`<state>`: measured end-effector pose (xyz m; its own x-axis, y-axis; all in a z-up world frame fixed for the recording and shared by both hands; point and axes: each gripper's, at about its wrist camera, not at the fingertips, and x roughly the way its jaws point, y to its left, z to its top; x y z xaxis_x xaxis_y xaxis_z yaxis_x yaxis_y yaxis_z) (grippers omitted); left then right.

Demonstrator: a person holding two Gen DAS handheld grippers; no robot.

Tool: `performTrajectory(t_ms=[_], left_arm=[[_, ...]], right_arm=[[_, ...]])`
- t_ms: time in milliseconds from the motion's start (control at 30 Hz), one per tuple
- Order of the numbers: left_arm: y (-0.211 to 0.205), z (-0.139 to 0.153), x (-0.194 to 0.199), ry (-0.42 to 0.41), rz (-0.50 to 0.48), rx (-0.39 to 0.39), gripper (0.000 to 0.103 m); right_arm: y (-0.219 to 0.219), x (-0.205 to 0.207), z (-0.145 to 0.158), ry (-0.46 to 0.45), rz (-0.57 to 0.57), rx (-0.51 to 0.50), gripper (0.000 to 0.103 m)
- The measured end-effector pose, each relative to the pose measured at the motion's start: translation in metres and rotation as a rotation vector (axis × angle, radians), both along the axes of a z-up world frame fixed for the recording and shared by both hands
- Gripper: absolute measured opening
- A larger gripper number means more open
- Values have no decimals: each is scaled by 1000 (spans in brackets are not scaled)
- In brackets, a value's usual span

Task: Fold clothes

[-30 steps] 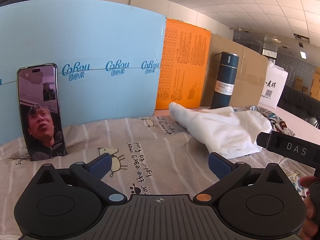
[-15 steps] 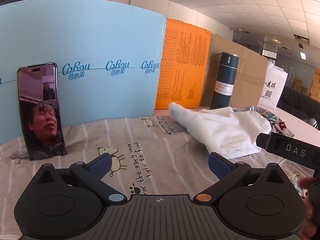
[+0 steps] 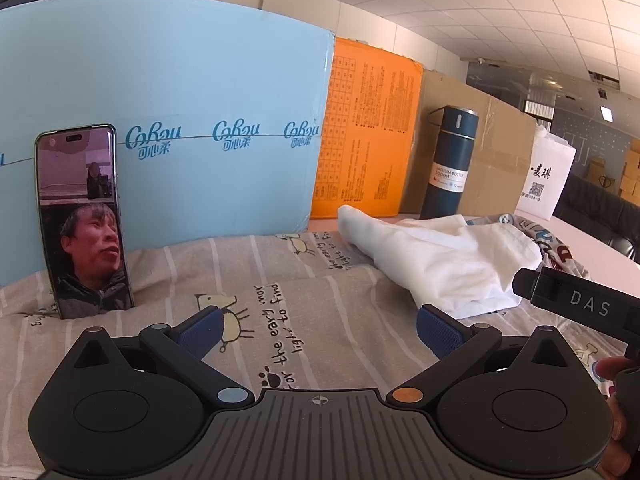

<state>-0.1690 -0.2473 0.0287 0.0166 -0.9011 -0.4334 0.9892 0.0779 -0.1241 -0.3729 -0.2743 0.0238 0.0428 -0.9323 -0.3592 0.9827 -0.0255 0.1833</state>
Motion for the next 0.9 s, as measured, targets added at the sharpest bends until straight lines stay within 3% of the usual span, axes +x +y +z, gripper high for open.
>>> performTrajectory(t_ms=[900], left_arm=[[2,0,0,0,2,-3,103]], right_arm=[[-2,0,-2,2,-5,9,103]])
